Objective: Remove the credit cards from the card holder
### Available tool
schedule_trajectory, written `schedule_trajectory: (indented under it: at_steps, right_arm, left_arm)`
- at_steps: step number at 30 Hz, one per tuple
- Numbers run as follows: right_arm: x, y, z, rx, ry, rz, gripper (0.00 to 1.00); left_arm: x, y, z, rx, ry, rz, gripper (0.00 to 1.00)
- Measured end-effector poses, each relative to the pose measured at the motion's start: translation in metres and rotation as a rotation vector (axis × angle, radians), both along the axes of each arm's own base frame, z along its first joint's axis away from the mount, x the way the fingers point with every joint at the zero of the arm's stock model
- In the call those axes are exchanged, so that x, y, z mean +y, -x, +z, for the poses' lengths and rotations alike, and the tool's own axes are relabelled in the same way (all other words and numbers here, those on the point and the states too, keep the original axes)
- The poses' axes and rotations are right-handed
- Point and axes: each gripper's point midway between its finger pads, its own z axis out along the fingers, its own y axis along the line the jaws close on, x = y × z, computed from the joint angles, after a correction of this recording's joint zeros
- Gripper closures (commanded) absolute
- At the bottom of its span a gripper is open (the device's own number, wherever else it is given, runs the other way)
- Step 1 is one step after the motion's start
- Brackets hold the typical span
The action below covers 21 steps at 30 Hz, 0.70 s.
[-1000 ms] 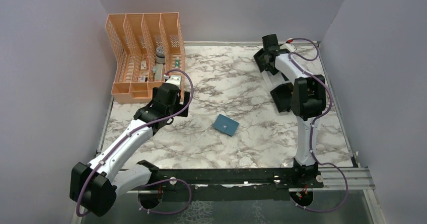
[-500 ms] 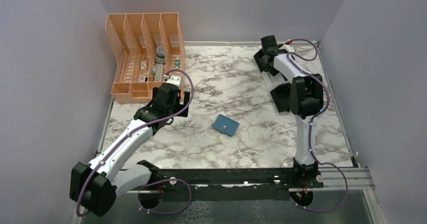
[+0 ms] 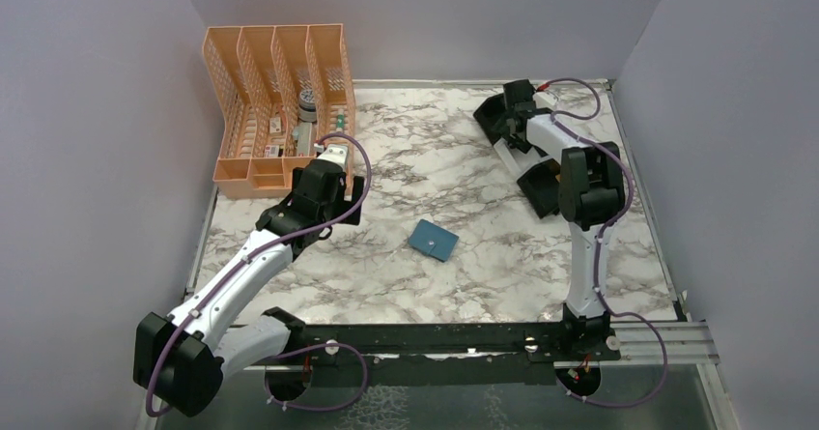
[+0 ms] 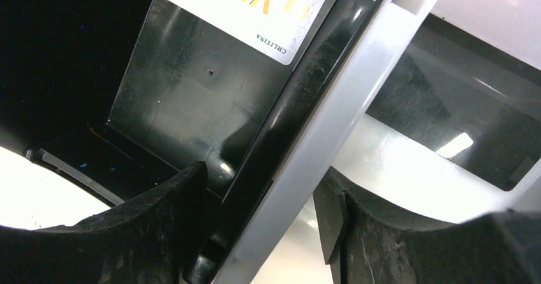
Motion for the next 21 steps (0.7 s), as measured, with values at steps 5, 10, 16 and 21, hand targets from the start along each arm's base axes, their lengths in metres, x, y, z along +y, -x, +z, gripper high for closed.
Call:
schedule_trajectory:
  at_steps: [5, 10, 16, 21]
  right_arm:
    - [0.014, 0.012, 0.000, 0.010, -0.008, 0.117, 0.37]
    - [0.044, 0.032, 0.003, 0.023, -0.005, 0.255, 0.36]
    - [0.080, 0.048, 0.002, 0.045, 0.004, 0.398, 0.36]
    - [0.112, 0.065, 0.004, 0.052, 0.037, 0.535, 0.36]
  left_arm:
    - [0.000, 0.000, 0.000, 0.001, 0.000, 0.000, 0.01]
    - [-0.002, 0.001, -0.003, 0.013, 0.001, -0.008, 0.01]
    - [-0.006, 0.002, -0.012, 0.048, 0.002, -0.027, 0.01]
    - [-0.006, 0.002, -0.012, 0.051, 0.001, -0.027, 0.01]
